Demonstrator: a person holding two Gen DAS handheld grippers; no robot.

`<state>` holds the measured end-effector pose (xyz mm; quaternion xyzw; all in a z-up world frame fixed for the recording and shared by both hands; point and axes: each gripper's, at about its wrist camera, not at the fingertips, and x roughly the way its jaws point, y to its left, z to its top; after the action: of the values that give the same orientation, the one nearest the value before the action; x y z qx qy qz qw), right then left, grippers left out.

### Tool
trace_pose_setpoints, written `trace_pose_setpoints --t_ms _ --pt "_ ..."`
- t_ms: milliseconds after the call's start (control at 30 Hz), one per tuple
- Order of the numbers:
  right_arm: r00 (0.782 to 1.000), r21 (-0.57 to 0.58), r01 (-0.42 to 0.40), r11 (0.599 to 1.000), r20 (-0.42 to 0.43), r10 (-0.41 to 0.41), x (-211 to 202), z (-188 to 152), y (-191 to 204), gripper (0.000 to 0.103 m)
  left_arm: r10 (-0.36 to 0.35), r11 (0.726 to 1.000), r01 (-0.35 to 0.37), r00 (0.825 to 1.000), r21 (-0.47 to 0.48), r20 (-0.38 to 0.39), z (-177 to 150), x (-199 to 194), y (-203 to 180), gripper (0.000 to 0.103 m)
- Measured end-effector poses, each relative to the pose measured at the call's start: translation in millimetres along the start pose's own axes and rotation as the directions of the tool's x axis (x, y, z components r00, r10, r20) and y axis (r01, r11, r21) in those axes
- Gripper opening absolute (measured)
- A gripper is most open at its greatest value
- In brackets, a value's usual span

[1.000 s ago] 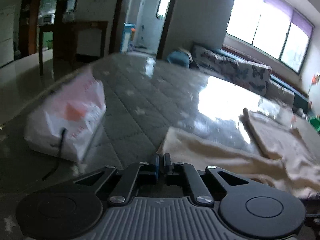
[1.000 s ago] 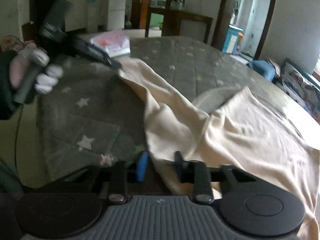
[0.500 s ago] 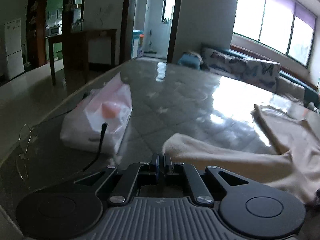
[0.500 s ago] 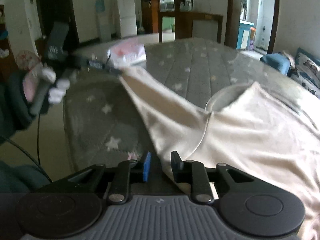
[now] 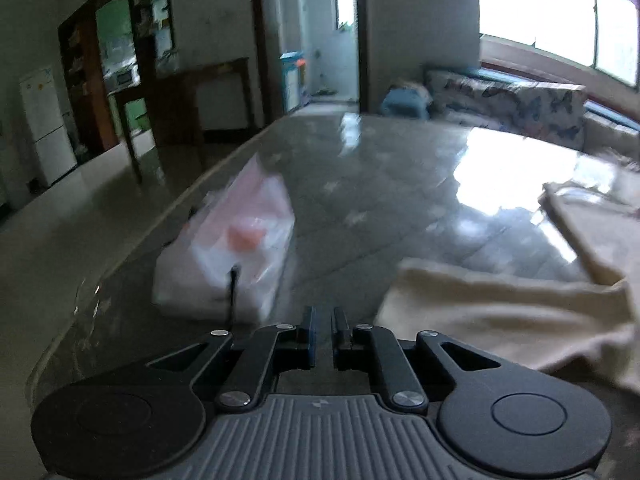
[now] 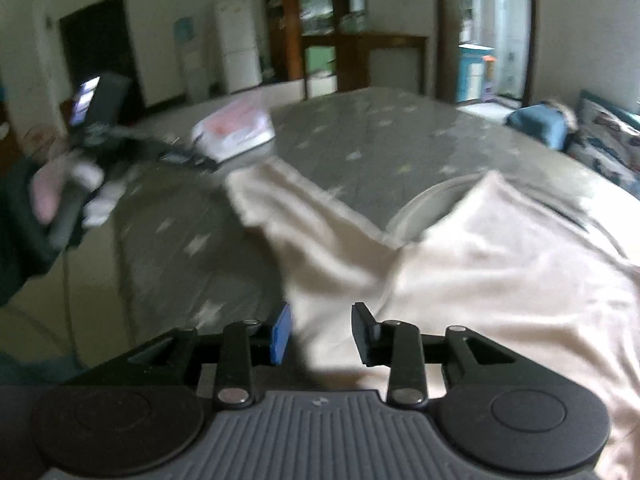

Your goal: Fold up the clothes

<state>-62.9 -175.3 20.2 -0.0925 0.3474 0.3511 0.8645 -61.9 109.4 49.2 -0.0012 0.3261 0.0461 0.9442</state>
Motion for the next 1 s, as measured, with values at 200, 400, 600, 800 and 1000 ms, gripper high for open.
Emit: trace_pose_setpoints --t_ms 200,400,600,800,1000 --pt "0.998 0.033 0.054 0.998 -0.013 -0.053 30.0 10.1 -16.9 0.044 -0.284 0.958 0.280 0.957 0.055 0.066 30.6 -18.5 -52.7 0.012" --pt "1.000 0.076 0.027 0.997 -0.012 -0.027 43.4 18.6 -30.0 0.046 -0.422 0.902 0.414 0.905 0.118 0.050 54.9 -11.5 -95.7 0.012" --pt "0.999 0.128 0.041 0.991 0.016 -0.043 44.4 28.0 -48.1 0.047 -0.416 0.906 0.410 0.908 0.101 0.048 58.5 -5.6 -92.3 0.017" --pt "0.999 0.143 -0.045 0.989 -0.007 0.046 69.4 27.6 -45.5 0.059 -0.389 0.920 0.387 0.921 0.065 0.015 50.7 3.1 -77.9 0.017" --pt "0.997 0.163 -0.075 0.984 0.000 0.076 67.3 28.6 -51.3 0.058 -0.396 0.918 0.396 0.918 0.036 0.008 56.5 8.6 -75.0 0.019"
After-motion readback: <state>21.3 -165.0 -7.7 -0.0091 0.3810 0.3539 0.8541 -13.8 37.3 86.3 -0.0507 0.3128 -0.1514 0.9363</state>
